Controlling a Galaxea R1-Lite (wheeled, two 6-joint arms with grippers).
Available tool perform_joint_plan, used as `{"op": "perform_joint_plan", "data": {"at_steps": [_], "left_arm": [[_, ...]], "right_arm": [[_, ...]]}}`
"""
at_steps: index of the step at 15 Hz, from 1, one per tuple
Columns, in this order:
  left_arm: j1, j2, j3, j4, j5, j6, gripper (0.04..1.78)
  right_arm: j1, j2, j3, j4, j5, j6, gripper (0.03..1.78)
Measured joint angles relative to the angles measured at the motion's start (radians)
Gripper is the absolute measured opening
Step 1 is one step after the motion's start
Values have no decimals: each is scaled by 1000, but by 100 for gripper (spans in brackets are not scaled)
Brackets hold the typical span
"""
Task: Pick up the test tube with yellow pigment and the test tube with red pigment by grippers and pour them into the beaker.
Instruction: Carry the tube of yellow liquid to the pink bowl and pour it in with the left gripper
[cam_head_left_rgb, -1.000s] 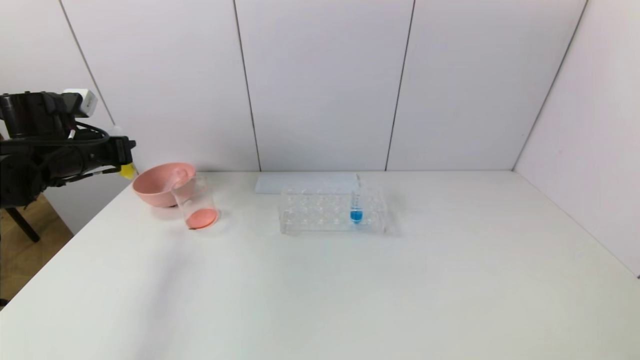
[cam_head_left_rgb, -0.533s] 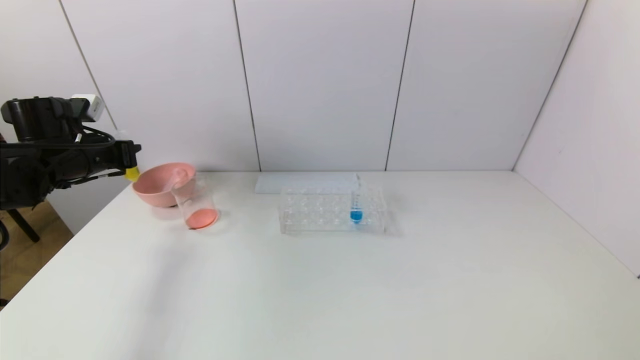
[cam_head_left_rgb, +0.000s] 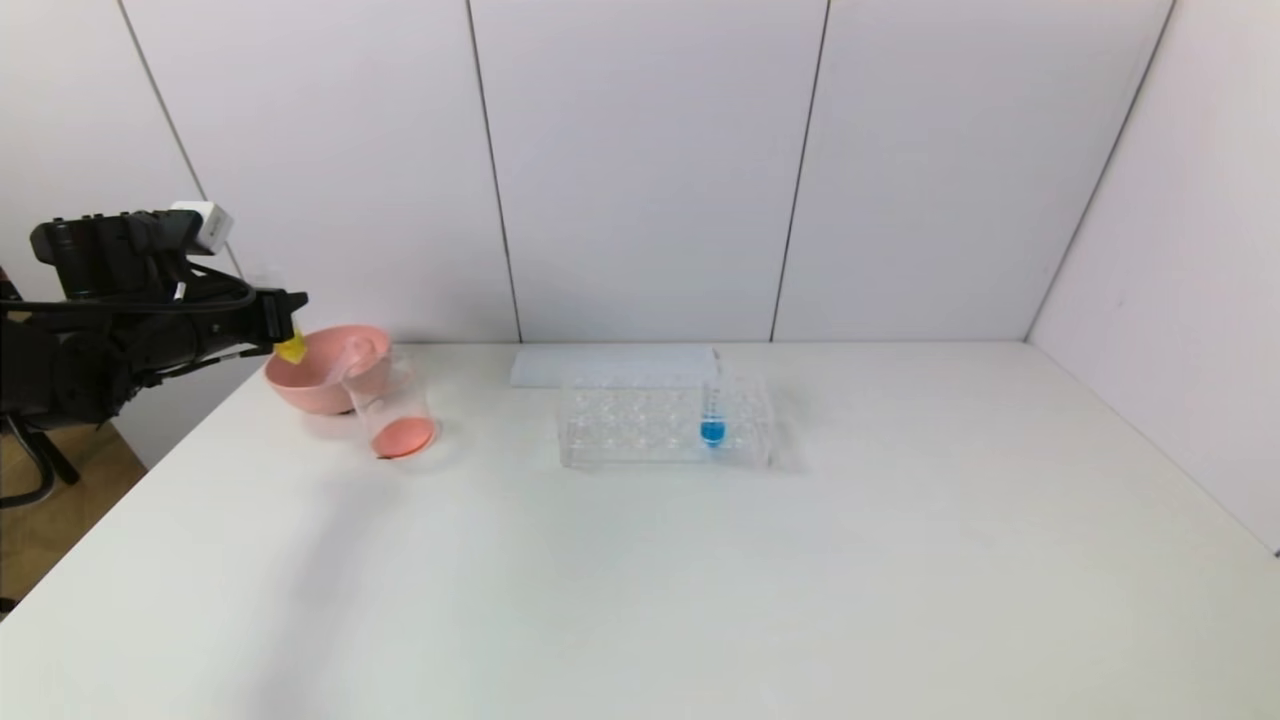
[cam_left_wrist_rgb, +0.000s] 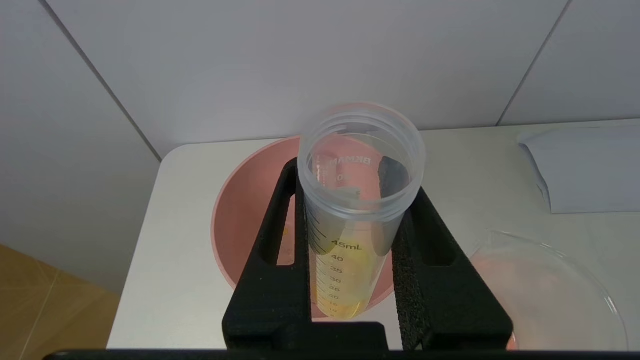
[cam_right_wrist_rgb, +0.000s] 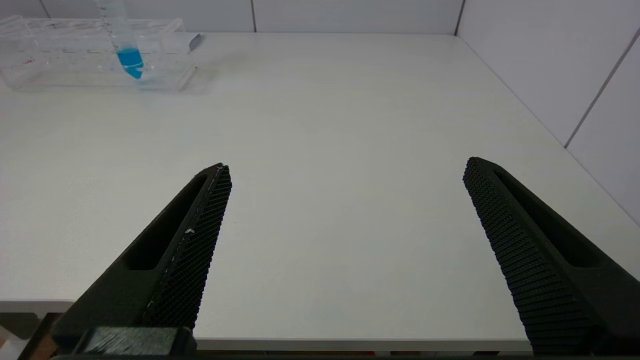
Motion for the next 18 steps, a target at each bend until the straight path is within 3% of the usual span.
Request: {"op": "perform_joint_plan", "data": {"at_steps": [5, 10, 18], "left_arm": [[20, 1, -31, 85, -89, 60, 47], [22, -3, -164, 356, -172, 253, 47], [22, -3, -278, 570, -208, 428, 47]], "right_arm": [[0, 0, 0, 0, 0, 0, 170], [0, 0, 0, 0, 0, 0, 170], [0, 0, 0, 0, 0, 0, 170]]}}
